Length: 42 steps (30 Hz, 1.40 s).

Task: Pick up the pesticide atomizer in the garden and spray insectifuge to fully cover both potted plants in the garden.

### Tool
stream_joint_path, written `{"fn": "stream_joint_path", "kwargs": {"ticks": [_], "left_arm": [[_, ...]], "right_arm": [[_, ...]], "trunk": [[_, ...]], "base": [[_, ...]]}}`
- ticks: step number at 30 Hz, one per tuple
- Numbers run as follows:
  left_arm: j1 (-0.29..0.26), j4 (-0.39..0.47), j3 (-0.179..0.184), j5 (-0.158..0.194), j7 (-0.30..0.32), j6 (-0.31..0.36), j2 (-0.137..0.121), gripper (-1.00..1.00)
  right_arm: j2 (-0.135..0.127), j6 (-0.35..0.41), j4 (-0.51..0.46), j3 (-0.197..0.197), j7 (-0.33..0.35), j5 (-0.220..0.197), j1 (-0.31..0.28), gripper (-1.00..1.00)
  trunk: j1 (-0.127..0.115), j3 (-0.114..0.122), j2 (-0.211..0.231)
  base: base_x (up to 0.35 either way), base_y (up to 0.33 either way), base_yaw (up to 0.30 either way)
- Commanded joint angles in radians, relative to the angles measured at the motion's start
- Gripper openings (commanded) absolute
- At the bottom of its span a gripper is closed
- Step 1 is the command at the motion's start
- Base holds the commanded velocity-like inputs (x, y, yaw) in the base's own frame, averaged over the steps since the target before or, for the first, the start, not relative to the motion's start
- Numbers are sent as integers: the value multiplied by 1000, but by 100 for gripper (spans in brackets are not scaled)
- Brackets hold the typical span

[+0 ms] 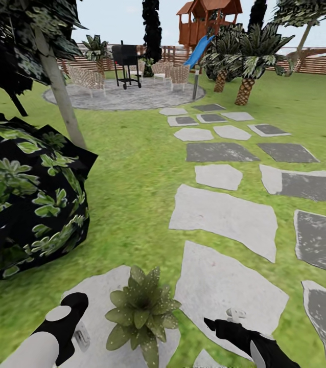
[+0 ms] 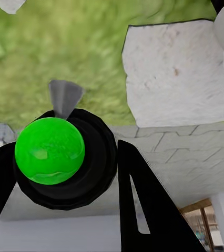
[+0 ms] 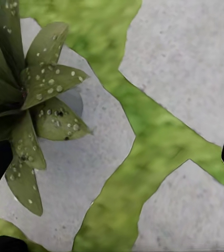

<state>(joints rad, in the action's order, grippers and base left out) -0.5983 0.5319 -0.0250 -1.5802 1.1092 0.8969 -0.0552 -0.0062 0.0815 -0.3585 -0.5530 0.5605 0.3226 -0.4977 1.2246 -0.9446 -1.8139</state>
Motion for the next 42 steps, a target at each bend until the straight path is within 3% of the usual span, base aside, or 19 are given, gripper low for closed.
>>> {"fn": "stream_joint_path", "kwargs": {"ticks": [1, 13, 23, 42], "left_arm": [[0, 2, -3, -7, 9, 5, 0, -100], [0, 3, -3, -7, 9, 5, 1, -100], [0, 3, -1, -7, 9, 5, 1, -100], [0, 3, -1, -7, 9, 4, 1, -100]], "right_arm": [[1, 7, -2, -8, 7, 4, -1, 100], [1, 7, -1, -8, 7, 4, -1, 100], [0, 7, -1, -8, 7, 4, -1, 100], [1, 7, -2, -8, 7, 4, -1, 100]], "trunk": [[0, -1, 0], [0, -1, 0], [0, -1, 0], [0, -1, 0]], "base": [[0, 1, -278], [0, 25, -274], [-70, 222, -110], [-106, 165, -266]]}}
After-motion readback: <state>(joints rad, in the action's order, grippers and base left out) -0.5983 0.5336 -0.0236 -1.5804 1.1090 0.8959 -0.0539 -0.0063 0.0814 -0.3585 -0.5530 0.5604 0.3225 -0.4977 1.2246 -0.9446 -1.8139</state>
